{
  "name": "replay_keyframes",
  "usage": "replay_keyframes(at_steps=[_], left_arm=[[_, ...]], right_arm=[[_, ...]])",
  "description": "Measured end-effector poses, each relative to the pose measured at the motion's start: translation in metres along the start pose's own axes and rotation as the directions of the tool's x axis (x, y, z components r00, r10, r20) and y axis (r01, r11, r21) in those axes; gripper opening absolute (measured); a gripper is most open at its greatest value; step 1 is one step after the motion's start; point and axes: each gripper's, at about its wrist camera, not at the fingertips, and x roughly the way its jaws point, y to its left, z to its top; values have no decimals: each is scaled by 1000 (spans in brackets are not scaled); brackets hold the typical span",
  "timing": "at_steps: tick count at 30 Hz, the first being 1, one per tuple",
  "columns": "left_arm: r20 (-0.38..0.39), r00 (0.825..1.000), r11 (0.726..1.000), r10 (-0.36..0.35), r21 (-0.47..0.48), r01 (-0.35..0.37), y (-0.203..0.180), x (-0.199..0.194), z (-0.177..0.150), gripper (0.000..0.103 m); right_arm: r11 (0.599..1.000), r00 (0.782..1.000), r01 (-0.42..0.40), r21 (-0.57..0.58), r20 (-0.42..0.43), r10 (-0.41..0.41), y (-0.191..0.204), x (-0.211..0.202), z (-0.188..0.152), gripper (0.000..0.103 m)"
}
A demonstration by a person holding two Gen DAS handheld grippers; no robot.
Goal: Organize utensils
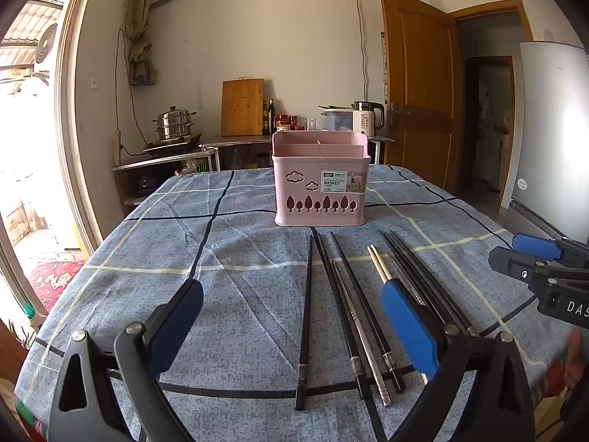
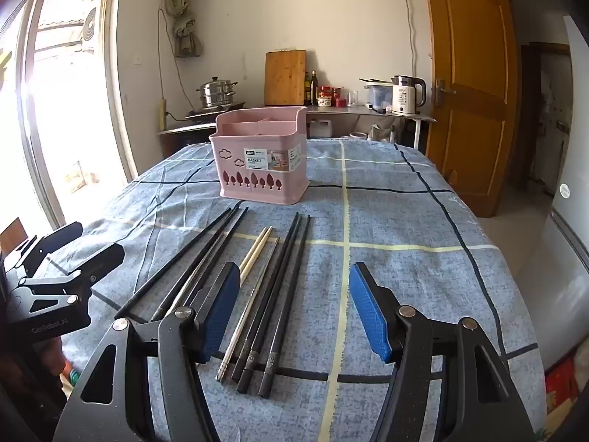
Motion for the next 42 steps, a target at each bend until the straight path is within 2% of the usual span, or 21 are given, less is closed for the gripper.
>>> replay_keyframes(at_steps=[8,18,42], left_arm=[[7,1000,1000,-2,-6,2,-9,-4,-1,99],[7,1000,999,-28,-16,28,0,-3,3,99],[5,999,999,-33,-20,33,-2,-8,5,99]], right_arm=[[1000,1000,5,-2,-2,-5,0,-1,1,62],[1000,1000,9,0,4,-9,-2,-6,2,62],[1000,1000,13,6,17,-14,-2,-8,2,62]])
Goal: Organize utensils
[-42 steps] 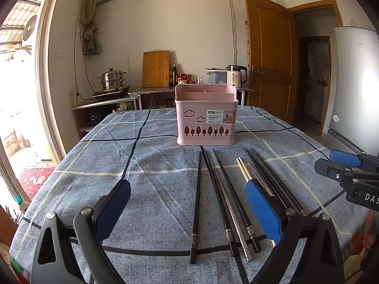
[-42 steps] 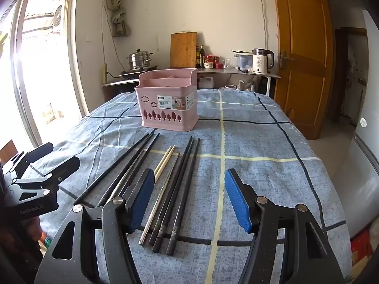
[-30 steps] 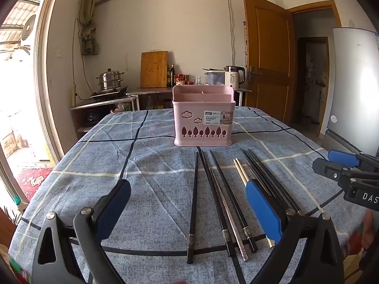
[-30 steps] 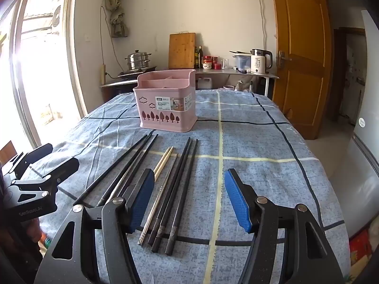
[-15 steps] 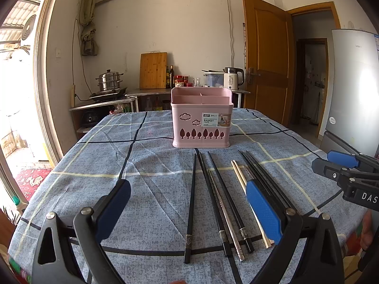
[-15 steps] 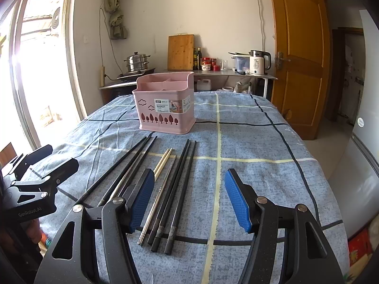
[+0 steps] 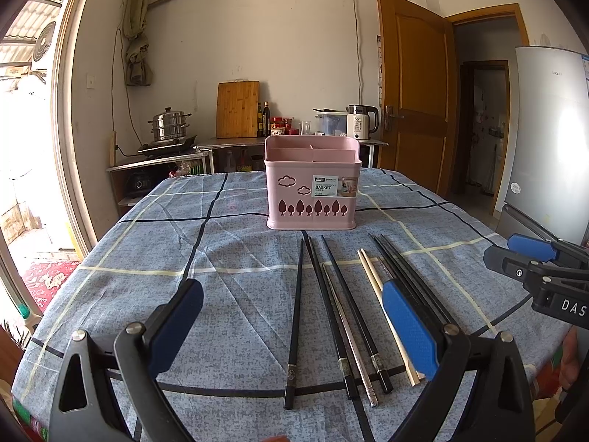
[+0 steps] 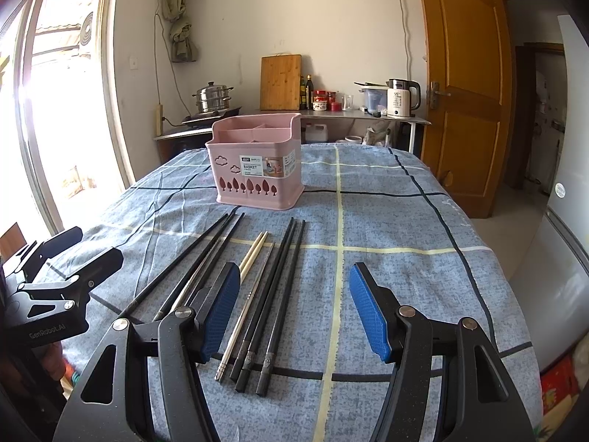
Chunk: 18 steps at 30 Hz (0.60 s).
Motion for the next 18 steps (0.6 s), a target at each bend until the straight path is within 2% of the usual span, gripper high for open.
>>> replay_keyframes(at_steps=[18], left_arm=[[-4,1000,1000,-7,2,7,-3,0,0,99]], right_arm=[[1000,1000,0,1,0,0,0,0,0,62]])
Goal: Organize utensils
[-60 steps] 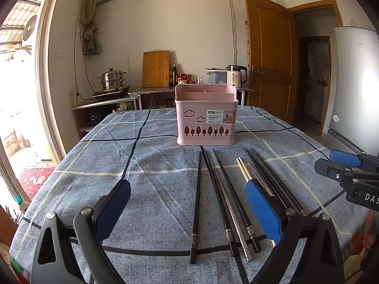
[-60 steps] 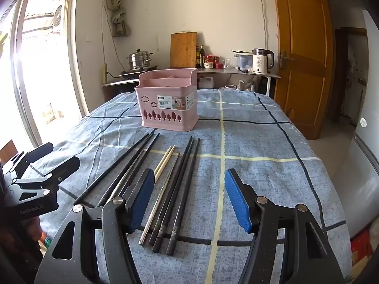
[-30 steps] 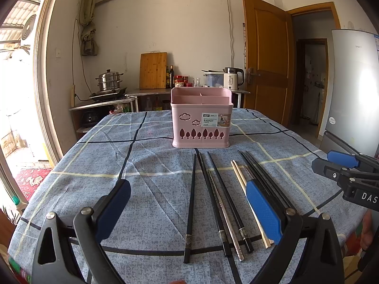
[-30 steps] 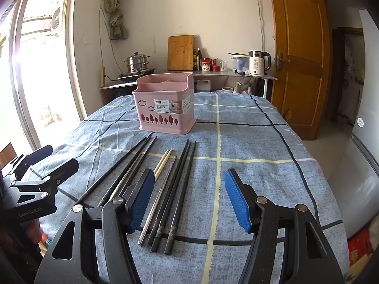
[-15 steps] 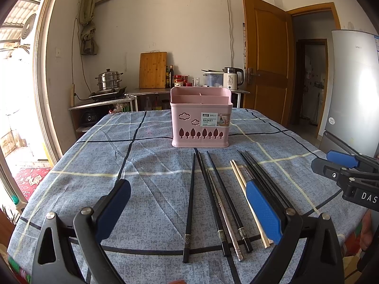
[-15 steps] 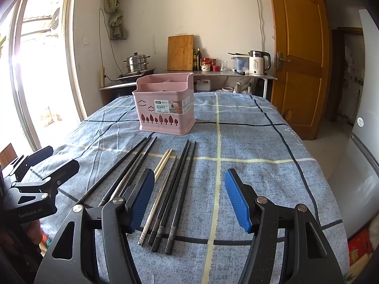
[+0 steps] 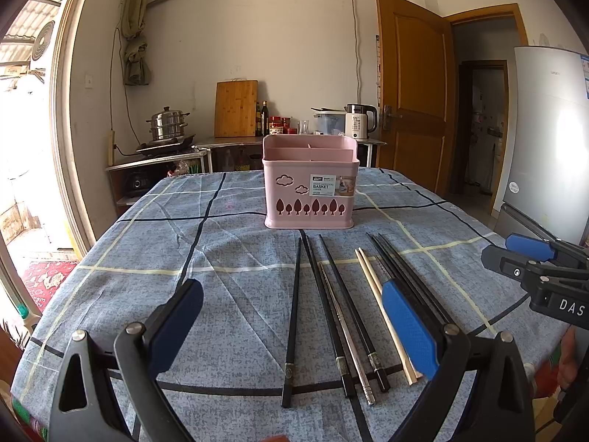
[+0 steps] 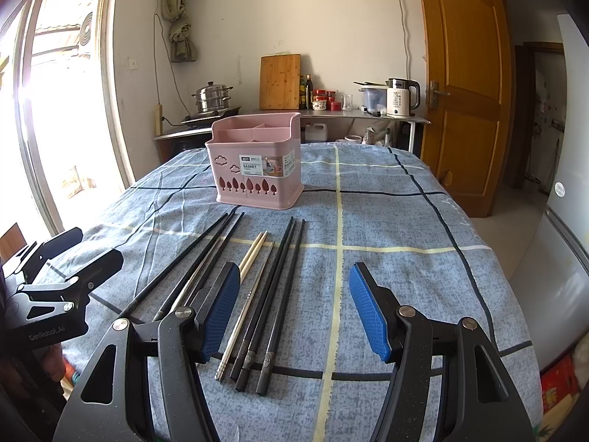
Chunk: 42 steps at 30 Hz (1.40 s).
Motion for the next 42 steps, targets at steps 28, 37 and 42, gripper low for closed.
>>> replay_keyframes(at_steps=[28,37,42], left_arm=[[-3,1000,1000,-1,4,1,-1,2,-2,99],[-26,1000,1000,7,8,-6,1,13,-1,99],[-77,997,1000,2,29,0,8,34,4,99]], right_arm=[[1000,1000,-1,3,-2,1,-1,1,0,62],[1000,1000,-4,6,-9,4,-1,4,-1,62],[1000,999,-11,2,-33,11,-2,17,4,62]])
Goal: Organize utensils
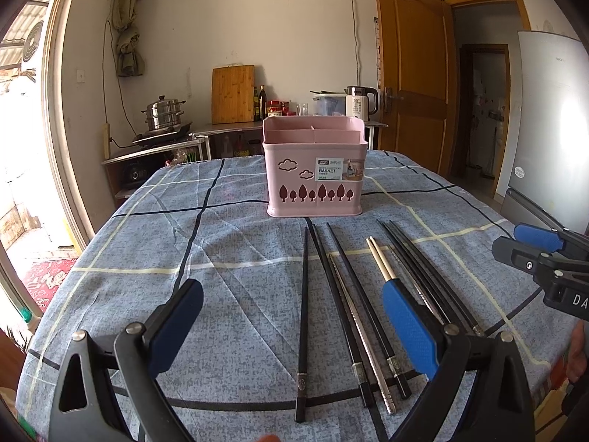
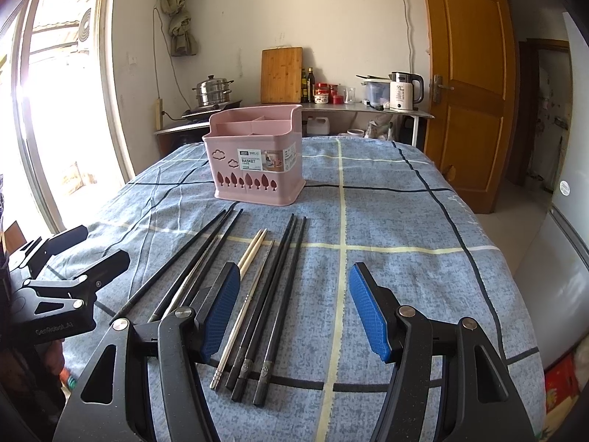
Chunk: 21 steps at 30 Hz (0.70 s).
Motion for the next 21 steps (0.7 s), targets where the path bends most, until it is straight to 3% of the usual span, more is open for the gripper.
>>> replay_keyframes(at_steps=[7,10,12,16,21], left_arm=[[-112,994,1000,-16,10,17,16,45,15,98],[-187,982,1000,-29,6,30,23,72,20,95],[-242,968,998,-67,-14,65,27,89,23,94],[-294,954,997,-64,12,71,25,111,27,86],[-352,931,994,-100,9,110,20,130,32,74]], right_arm=[[1000,998,-23,-7,-59,23,-2,31,16,62],[1000,994,-30,-8,-105,29,-2,50,23,60],[999,989,-43,-8,-144,41,-2,67,28,52],[998,976,-60,-18,-210,55,0,95,35,29],[999,962,-51,-14,-268,46,-4,123,42,20]])
